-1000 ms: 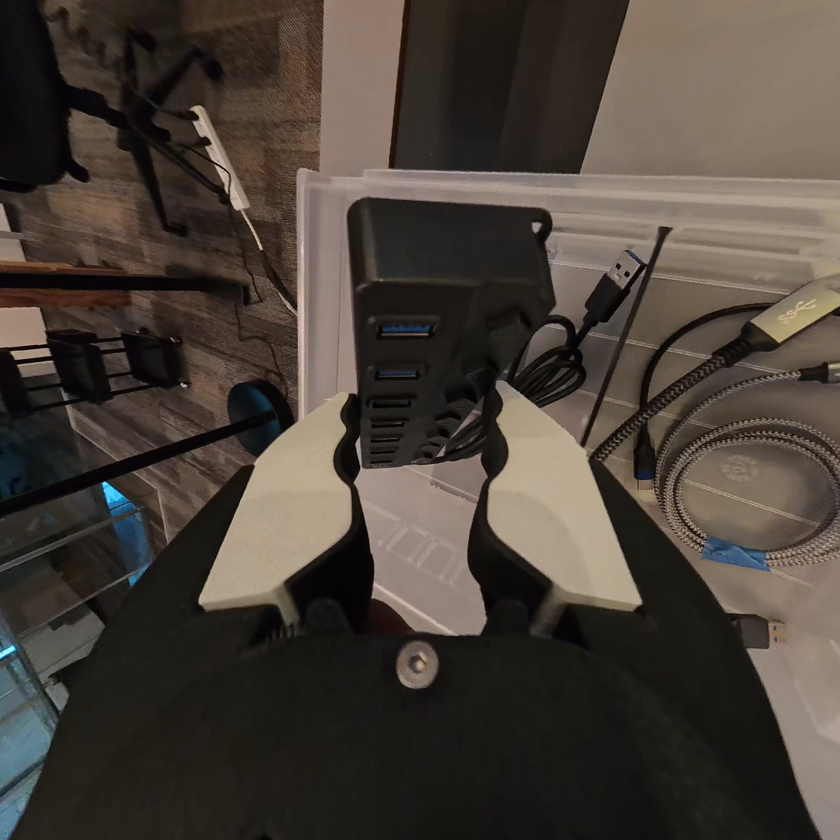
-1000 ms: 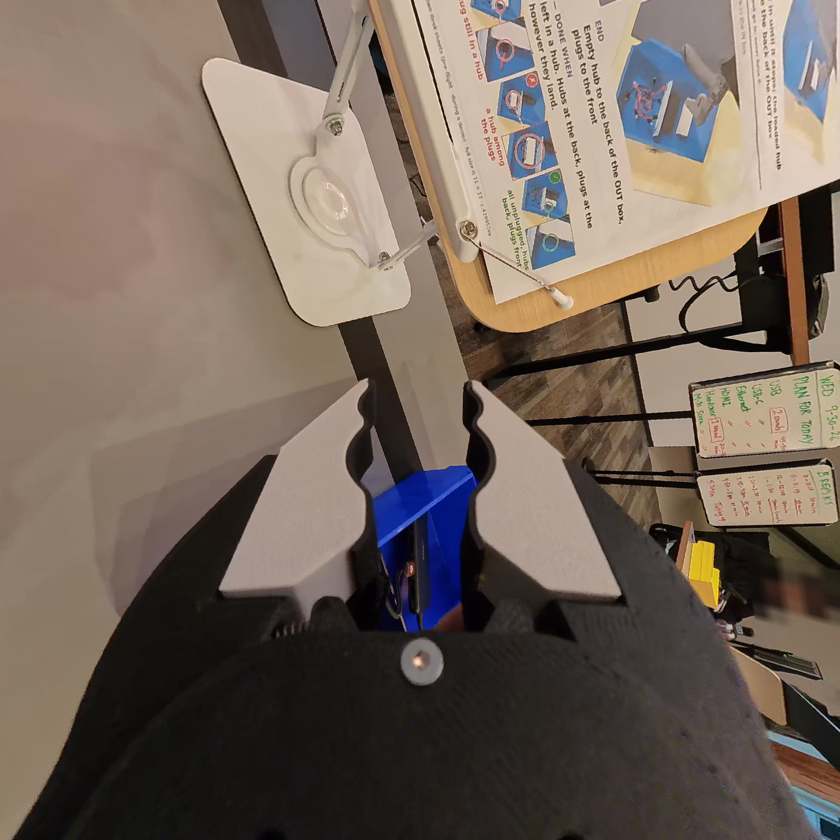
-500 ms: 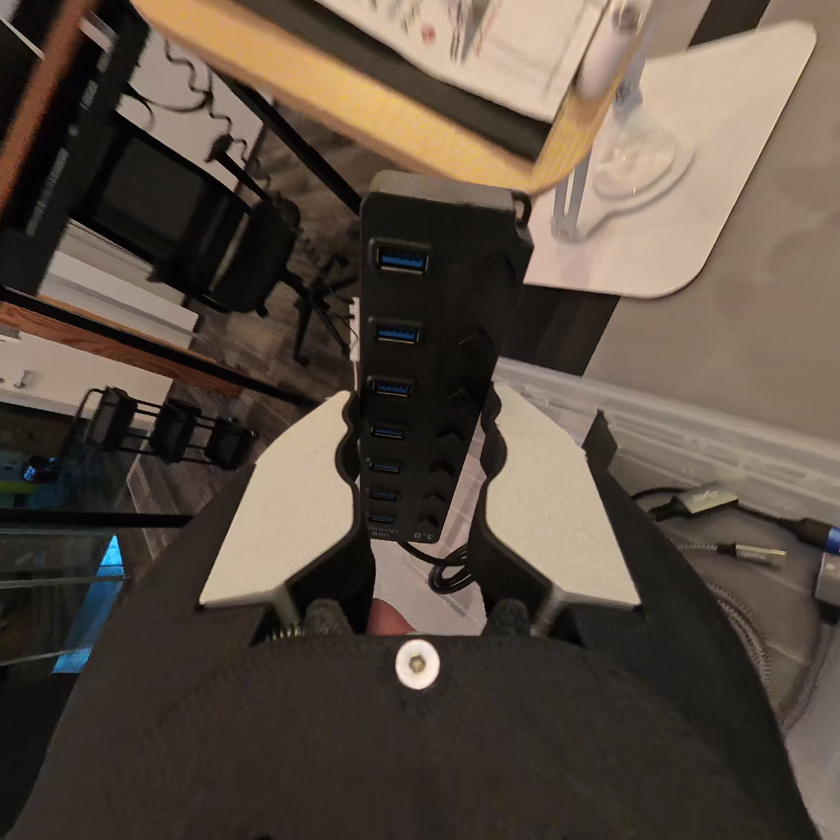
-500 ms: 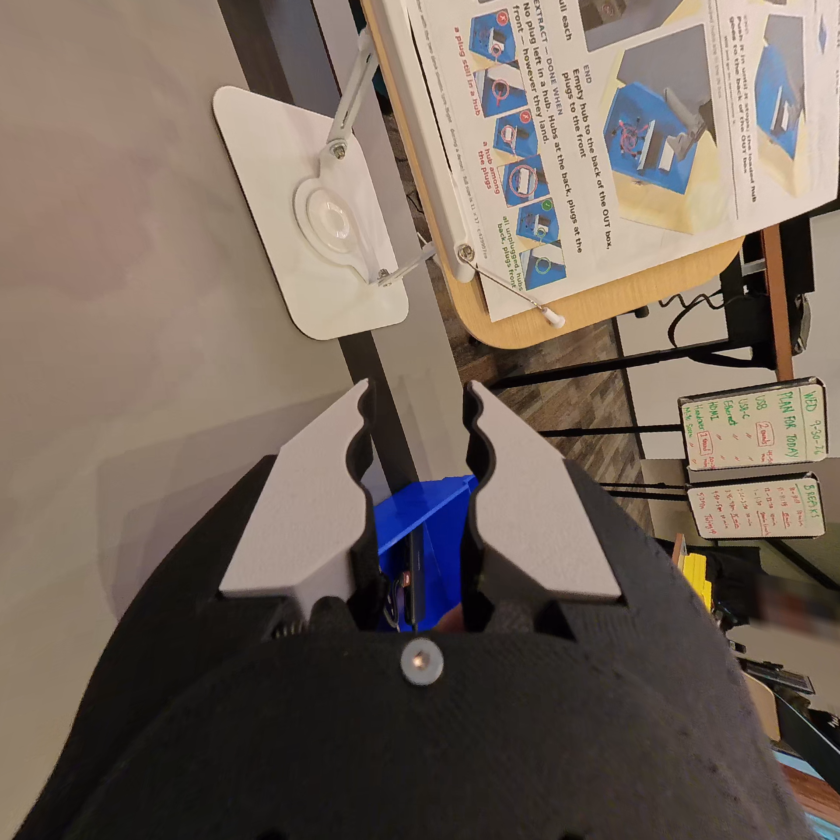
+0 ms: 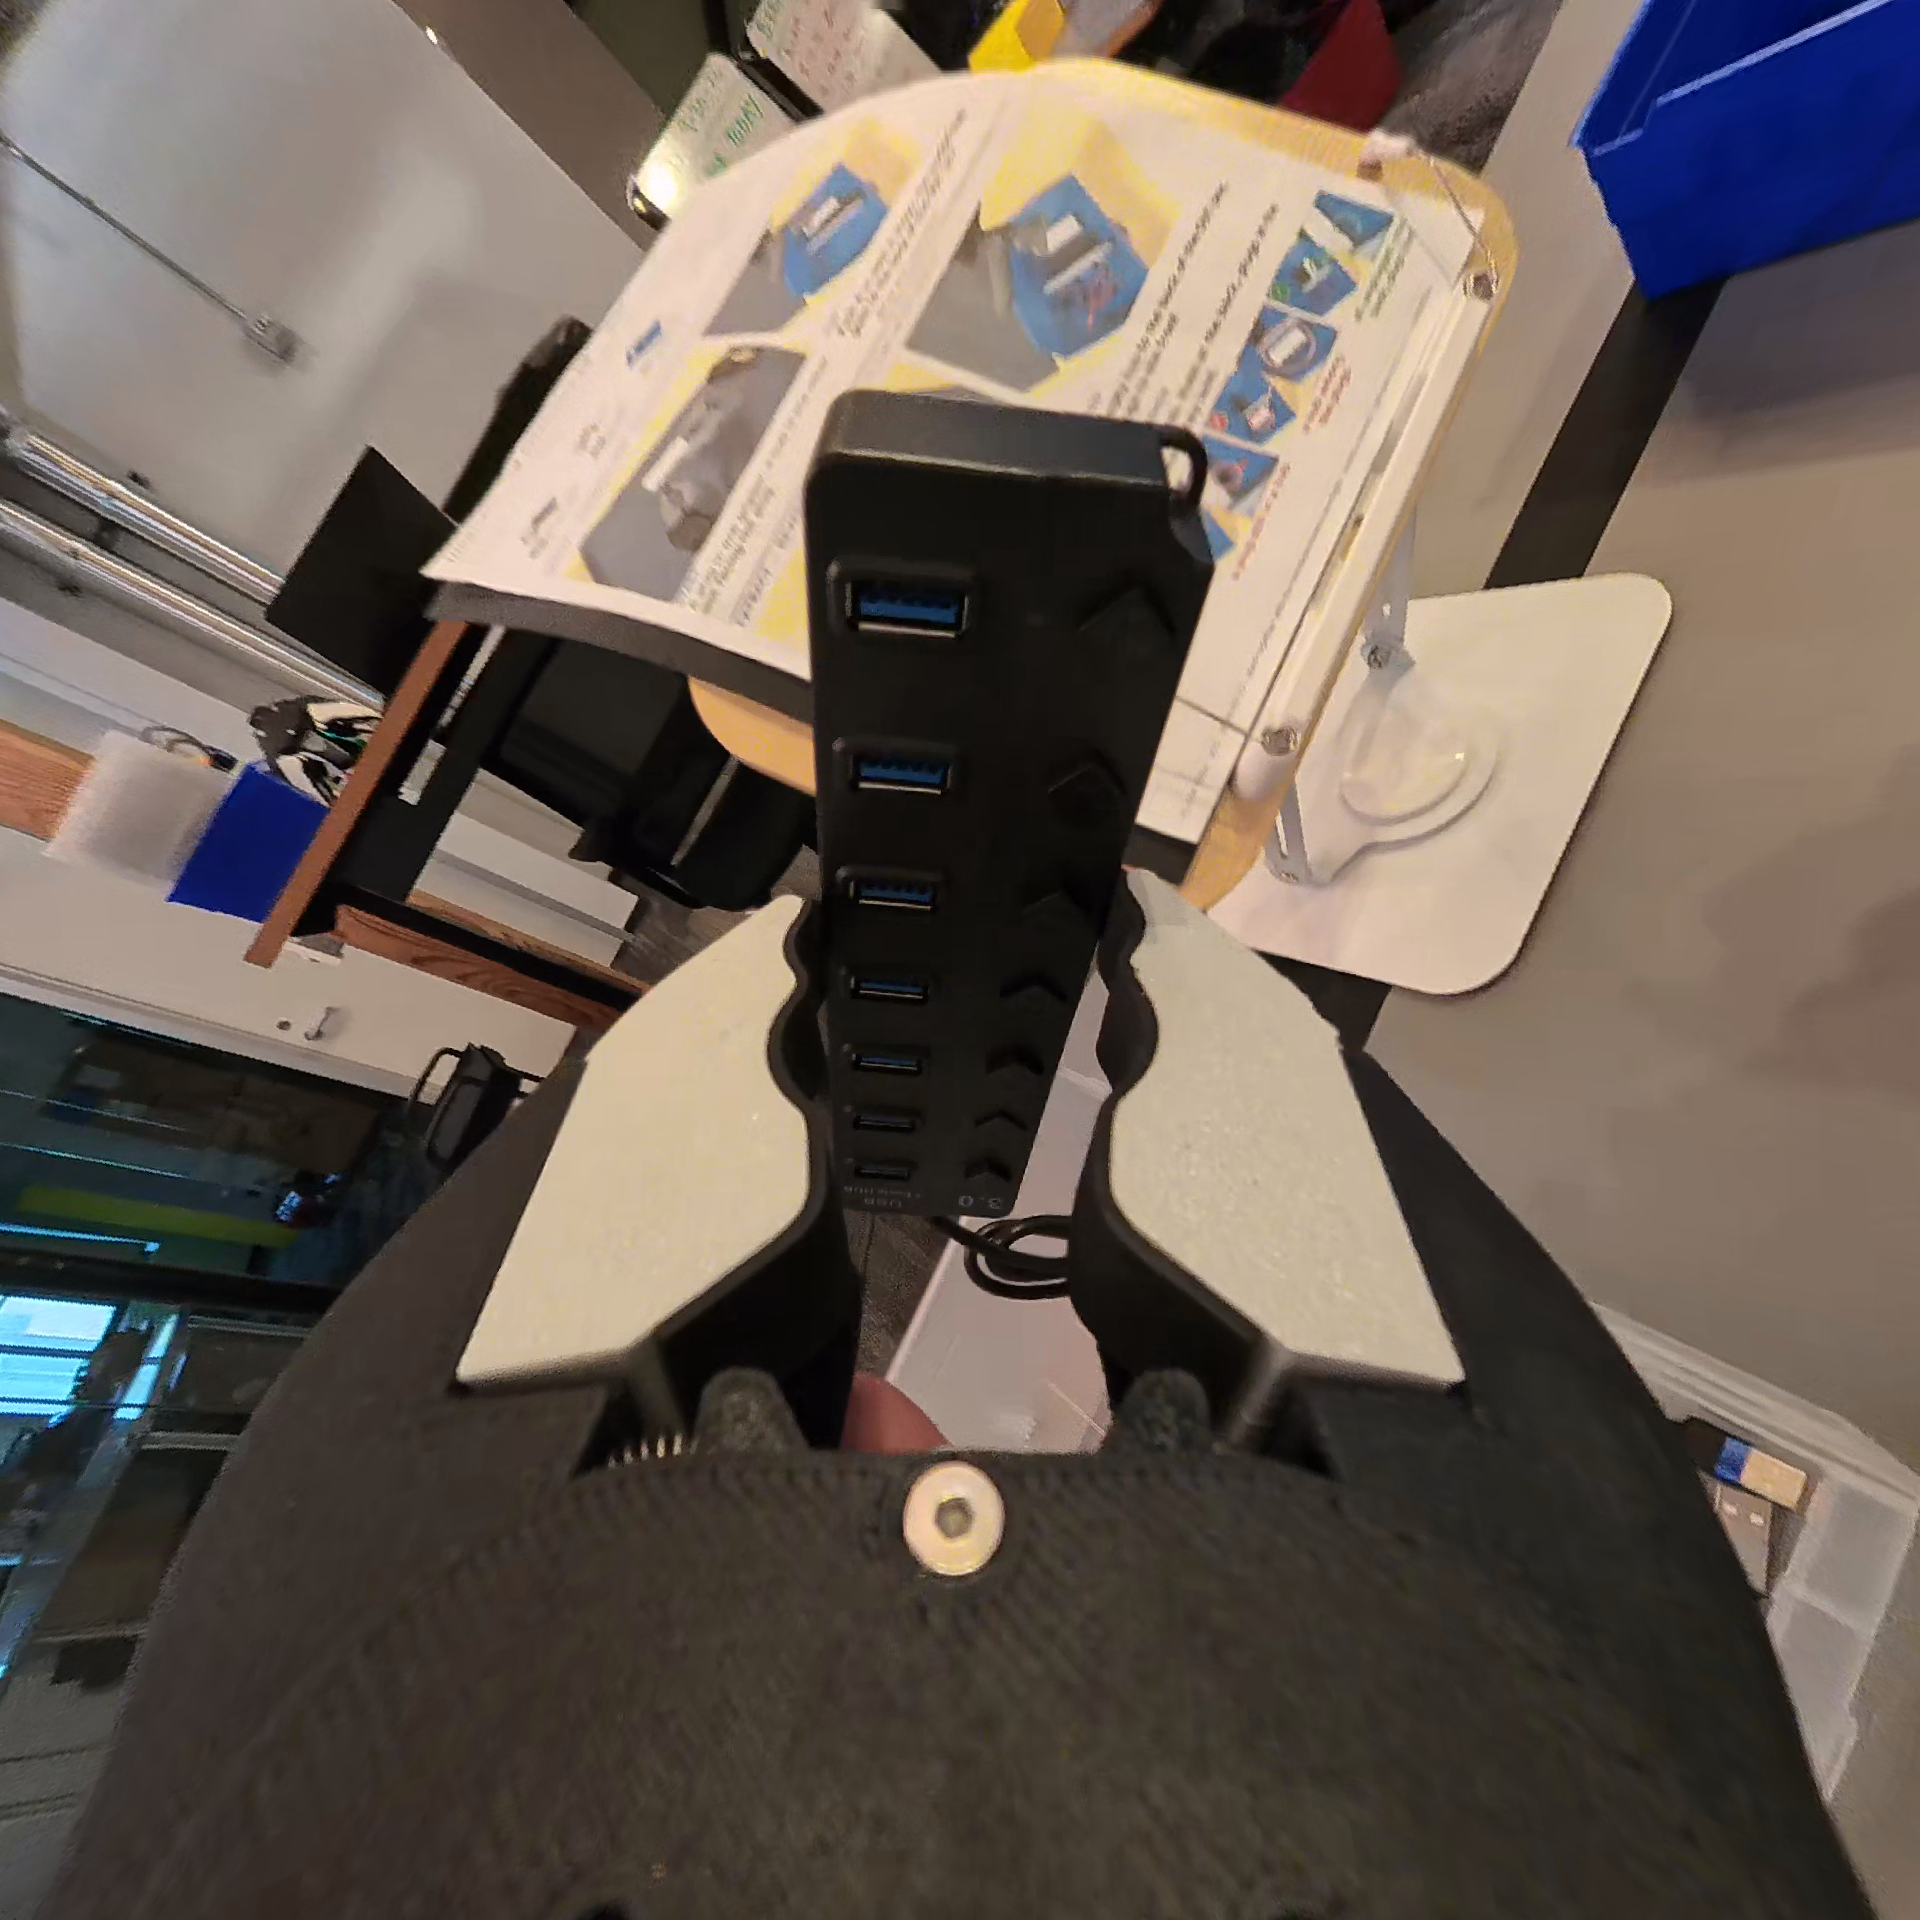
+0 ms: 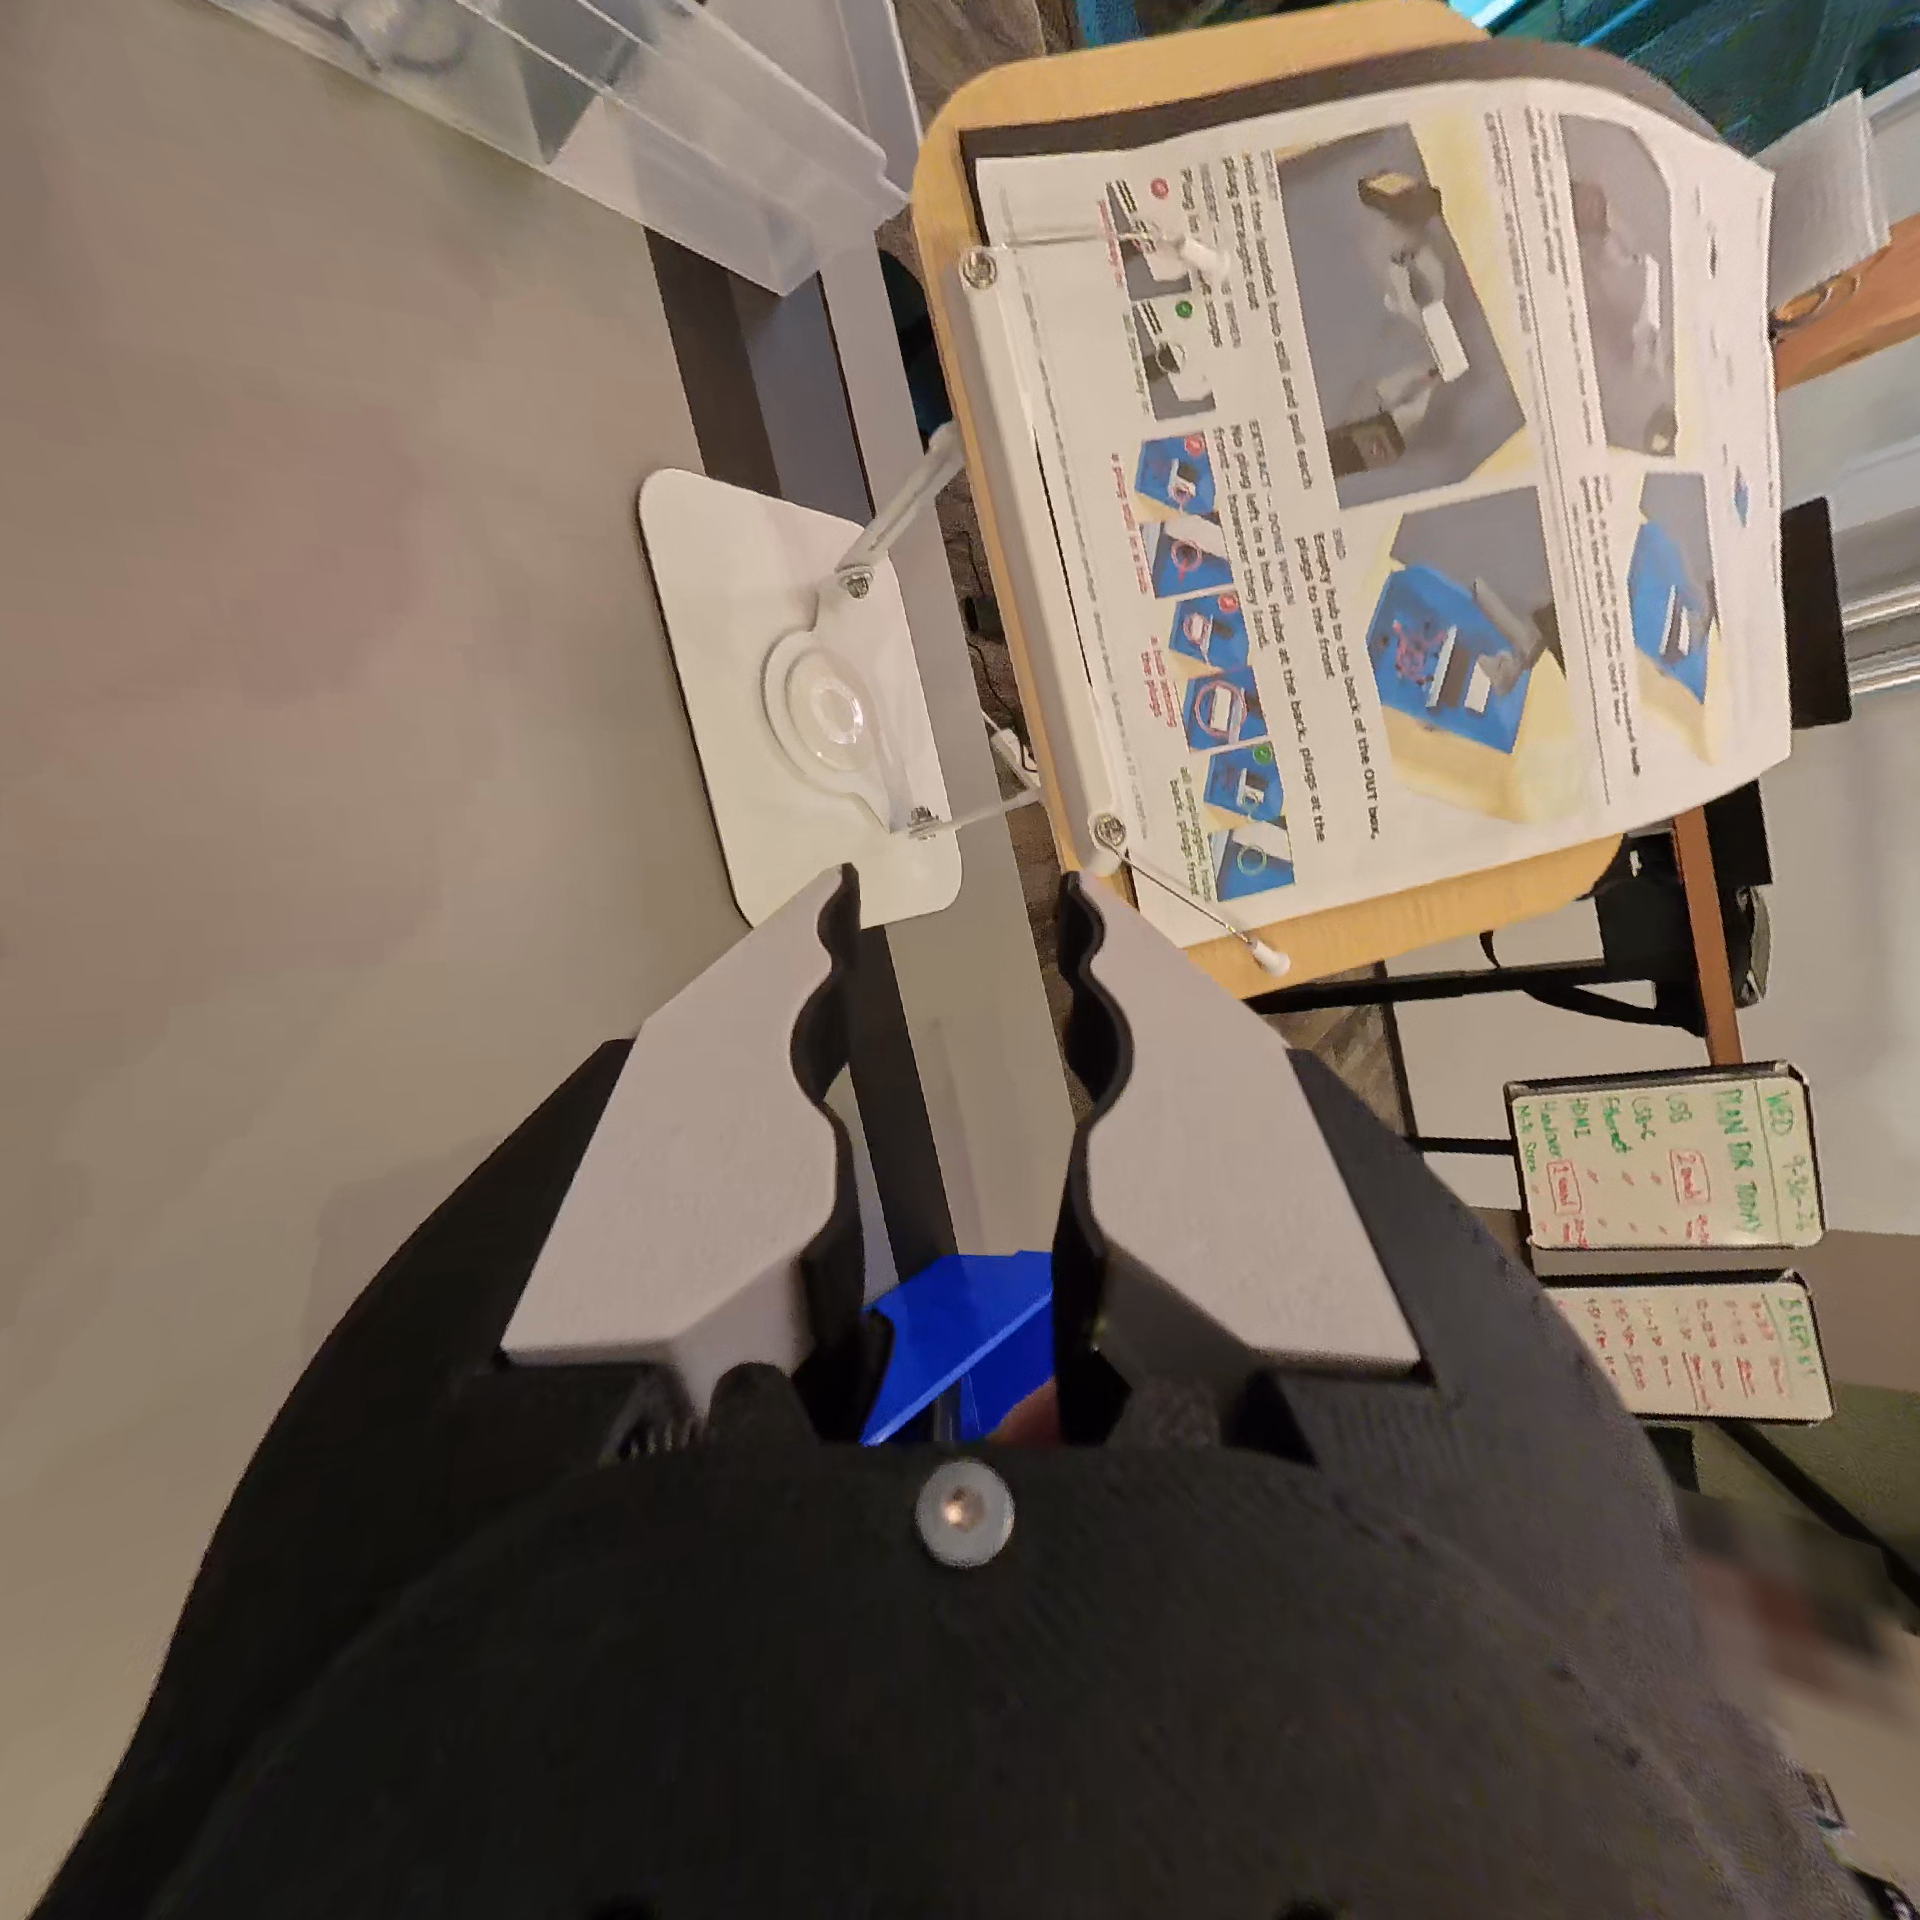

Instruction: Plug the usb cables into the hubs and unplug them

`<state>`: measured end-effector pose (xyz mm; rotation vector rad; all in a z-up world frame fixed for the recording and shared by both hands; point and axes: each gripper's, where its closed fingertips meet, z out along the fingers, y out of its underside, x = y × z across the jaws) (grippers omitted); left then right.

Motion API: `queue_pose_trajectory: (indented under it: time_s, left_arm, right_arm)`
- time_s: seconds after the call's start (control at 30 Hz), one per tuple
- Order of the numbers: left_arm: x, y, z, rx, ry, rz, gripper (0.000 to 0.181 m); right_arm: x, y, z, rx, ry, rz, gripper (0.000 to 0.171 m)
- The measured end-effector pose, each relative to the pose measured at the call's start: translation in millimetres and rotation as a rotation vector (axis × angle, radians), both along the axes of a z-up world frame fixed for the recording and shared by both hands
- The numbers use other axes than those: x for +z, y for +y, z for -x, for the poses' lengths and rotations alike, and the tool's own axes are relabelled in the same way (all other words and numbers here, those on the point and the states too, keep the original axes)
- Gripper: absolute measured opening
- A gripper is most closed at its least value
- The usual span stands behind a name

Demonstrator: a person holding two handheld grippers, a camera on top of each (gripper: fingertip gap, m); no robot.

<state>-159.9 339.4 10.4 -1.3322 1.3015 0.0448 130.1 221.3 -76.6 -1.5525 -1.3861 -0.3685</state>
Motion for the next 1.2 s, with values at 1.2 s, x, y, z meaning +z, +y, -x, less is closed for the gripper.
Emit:
queue_pose_trajectory:
  time_s: [1.2]
  left_arm:
    - [25,-140,-235,-0.249,-0.422,0.159,0.051]
  right_arm:
    - [58,11,84,0.131,0.724,-0.199,0.035]
